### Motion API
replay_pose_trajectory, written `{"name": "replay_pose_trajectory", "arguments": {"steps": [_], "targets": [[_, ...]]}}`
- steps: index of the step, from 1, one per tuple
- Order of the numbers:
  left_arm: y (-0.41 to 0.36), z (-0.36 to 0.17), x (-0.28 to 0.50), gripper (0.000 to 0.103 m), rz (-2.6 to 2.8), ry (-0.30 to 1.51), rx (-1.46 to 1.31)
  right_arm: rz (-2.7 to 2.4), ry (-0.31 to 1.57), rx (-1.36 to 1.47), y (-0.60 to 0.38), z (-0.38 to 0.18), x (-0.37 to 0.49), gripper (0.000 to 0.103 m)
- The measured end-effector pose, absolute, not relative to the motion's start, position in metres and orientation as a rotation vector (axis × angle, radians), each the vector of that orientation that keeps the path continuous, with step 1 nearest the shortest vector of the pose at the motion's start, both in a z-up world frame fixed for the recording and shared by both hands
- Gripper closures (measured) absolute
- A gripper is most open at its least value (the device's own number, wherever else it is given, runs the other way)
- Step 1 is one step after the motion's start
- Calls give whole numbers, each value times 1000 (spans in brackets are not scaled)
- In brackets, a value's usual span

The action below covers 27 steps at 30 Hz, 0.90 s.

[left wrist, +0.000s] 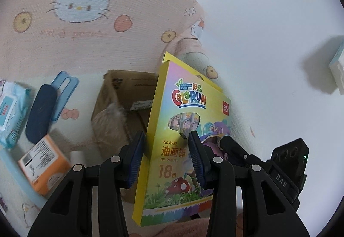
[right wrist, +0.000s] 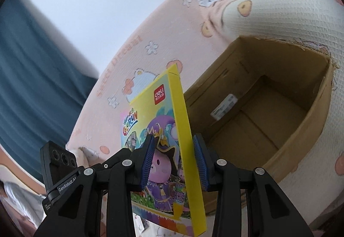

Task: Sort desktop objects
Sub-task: 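Lower the pastel box into the cardboard box and open the left gripper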

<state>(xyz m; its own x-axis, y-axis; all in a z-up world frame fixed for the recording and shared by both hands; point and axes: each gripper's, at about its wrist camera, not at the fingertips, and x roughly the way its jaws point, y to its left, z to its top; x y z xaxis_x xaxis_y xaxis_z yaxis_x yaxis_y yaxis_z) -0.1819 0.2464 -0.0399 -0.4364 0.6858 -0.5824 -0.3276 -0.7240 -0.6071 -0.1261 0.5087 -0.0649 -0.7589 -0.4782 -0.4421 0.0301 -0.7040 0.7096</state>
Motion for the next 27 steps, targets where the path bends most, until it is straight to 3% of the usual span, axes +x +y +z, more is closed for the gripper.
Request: {"name": "replay_pose_trajectory", "arguments": {"steps": [6, 14, 22, 27], "targets": [[267, -52, -193, 58, 2132, -584, -1217, -2416, -1146, 900, 541, -78, -148, 68], [272, -76, -202, 58, 2125, -600, -1326, -2351, -1143, 1000, 552, -98, -175, 68], [277, -74, -214, 58, 2168, -544, -1352, -2328, -1072, 1151, 543, -111, -202, 68], [281, -78, -223, 58, 2181, -550, -1370, -2357, -902, 1291, 534, -111, -224, 68]]}}
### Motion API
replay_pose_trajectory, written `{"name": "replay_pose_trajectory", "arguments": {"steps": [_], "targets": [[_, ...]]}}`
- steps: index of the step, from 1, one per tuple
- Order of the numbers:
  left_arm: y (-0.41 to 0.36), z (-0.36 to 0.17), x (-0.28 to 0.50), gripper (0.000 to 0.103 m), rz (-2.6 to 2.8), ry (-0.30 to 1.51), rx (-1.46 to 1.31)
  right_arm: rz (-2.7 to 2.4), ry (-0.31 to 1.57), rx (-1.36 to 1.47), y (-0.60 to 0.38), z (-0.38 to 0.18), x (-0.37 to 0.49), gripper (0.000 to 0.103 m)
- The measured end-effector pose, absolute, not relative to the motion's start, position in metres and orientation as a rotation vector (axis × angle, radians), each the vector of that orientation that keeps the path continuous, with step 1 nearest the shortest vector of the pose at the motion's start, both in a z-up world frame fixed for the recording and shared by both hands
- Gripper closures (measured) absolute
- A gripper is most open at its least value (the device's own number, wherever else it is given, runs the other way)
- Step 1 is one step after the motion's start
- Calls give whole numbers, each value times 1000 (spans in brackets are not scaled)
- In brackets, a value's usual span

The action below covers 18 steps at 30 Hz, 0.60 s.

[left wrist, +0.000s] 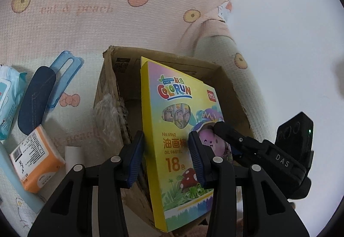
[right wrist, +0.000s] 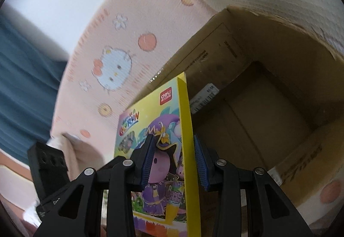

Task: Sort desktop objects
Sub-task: 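Lower the pastel box into the cardboard box and open the left gripper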

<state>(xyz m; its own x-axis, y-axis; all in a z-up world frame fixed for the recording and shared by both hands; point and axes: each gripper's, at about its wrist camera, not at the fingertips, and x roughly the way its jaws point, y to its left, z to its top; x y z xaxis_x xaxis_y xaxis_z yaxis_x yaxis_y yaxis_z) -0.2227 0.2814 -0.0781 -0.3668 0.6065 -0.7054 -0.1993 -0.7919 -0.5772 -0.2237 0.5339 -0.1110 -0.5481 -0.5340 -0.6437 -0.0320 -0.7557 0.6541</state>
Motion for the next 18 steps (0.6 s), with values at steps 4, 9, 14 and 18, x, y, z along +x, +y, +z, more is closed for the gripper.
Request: {"name": "replay_pose_trajectory", "arguments": {"steps": [4, 9, 14, 18], "targets": [[284, -78, -227, 58, 2182, -556, -1380, -2327, -860, 1336, 538, -110, -238, 69], [286, -79, -232, 58, 2189, -546, -1410, -2297, -833, 1388, 538, -110, -251, 68], [294, -76, -232, 57, 2178, -460, -1490, -2246, -843, 1441, 540, -115, -256, 68], [300, -75, -232, 57, 2165, -387, -1547, -2213, -853, 1471, 541, -121, -256, 68]]}}
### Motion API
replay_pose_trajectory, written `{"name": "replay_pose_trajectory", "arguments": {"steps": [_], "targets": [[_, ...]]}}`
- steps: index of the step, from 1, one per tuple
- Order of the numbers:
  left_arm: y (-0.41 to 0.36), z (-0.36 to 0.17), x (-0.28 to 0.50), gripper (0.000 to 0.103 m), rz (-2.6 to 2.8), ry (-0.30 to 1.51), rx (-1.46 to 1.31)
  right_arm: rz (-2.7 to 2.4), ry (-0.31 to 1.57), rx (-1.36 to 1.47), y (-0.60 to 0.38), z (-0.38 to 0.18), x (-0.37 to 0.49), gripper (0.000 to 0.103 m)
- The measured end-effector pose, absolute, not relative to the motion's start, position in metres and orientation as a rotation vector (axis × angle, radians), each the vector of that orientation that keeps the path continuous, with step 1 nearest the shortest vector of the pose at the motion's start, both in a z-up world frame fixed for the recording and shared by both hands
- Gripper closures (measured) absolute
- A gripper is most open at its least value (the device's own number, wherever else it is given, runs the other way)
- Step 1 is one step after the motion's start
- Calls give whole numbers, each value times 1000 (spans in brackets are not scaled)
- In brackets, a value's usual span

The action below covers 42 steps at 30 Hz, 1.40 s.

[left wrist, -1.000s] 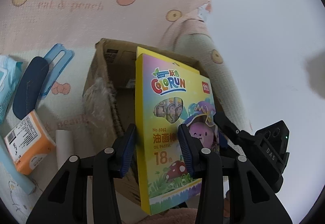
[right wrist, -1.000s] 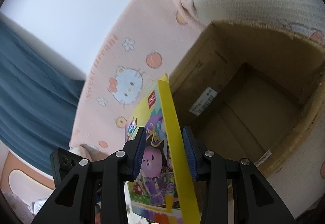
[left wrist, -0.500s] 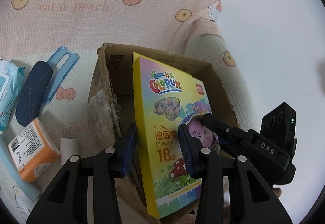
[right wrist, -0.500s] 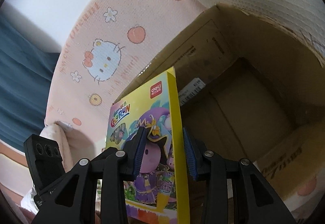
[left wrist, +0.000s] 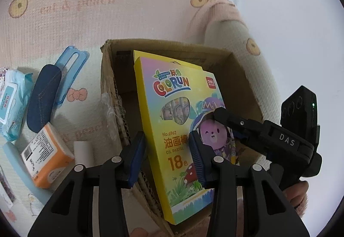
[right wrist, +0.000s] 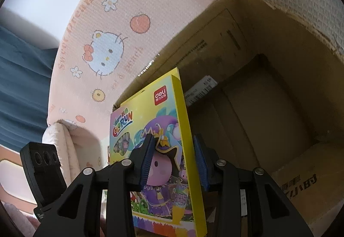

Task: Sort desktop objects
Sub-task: 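Lower the pastel box into the cardboard box and open the left gripper, then withdraw the left gripper from the cardboard box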

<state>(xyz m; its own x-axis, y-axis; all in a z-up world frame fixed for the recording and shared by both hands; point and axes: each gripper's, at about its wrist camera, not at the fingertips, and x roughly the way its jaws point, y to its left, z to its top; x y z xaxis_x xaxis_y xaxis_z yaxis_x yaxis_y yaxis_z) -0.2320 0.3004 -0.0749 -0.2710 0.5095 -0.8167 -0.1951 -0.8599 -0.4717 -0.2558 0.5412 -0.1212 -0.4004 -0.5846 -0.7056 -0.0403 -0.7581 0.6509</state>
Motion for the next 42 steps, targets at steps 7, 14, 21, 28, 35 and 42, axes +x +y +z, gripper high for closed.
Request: {"name": "replay_pose_trajectory", "arguments": {"steps": [7, 14, 21, 28, 35, 42], "targets": [[314, -73, -234, 58, 2143, -283, -1666, -2213, -785, 1546, 539, -129, -256, 68], [319, -71, -238, 56, 2097, -193, -1708, -2224, -675, 1574, 525, -130, -258, 68], [313, -66, -241, 56, 2126, -189, -1683, -2245, -667, 1608, 530, -125, -254, 68], [317, -67, -243, 56, 2074, -205, -1637, -2246, -632, 1739, 528, -121, -256, 68], [348, -53, -251, 89, 2042, -19, -1515, -2188, -452, 2047, 526, -149, -297, 97], [371, -75, -274, 90, 2005, 104, -1584, -2142, -806, 2233, 536, -192, -303, 97]]}}
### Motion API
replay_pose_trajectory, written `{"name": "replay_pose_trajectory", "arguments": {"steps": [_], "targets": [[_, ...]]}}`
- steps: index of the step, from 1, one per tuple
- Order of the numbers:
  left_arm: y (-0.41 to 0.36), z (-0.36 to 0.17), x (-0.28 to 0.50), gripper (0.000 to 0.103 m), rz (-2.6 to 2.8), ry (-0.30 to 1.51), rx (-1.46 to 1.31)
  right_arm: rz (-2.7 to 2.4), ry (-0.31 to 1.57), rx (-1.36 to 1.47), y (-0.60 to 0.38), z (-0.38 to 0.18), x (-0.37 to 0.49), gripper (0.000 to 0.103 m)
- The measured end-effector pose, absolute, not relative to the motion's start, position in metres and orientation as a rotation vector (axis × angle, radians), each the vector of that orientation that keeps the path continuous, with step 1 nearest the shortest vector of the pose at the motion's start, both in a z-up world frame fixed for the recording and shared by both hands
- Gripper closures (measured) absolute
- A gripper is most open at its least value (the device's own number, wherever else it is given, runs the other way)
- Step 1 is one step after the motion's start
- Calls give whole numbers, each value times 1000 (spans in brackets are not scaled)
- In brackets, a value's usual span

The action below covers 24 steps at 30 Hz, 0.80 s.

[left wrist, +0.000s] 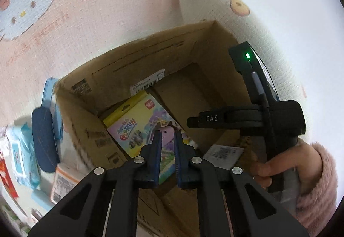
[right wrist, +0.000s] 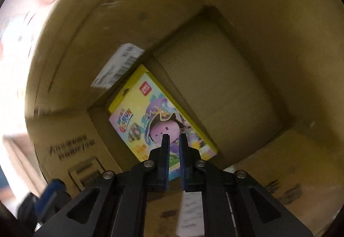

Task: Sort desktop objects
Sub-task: 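Withdraw the left gripper from the cardboard box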

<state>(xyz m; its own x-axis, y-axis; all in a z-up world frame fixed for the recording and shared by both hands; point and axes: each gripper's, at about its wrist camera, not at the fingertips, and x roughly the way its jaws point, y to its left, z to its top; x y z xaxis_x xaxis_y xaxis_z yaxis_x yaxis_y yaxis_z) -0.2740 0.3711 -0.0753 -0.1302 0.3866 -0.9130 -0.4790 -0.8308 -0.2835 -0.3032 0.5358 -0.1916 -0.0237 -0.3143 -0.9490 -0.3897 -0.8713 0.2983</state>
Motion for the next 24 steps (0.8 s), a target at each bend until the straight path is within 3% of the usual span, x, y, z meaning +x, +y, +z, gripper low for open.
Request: {"name": "replay_pose_trajectory", "arguments": {"steps": [9, 24], "targets": [[397, -107, -307, 90, 1876, 287, -1715, 1794, 1134, -1911, 567, -231, -295, 97], [401, -151, -321, 90, 1787, 287, -1901, 1631, 1227, -1999, 557, -263, -286, 96]]}}
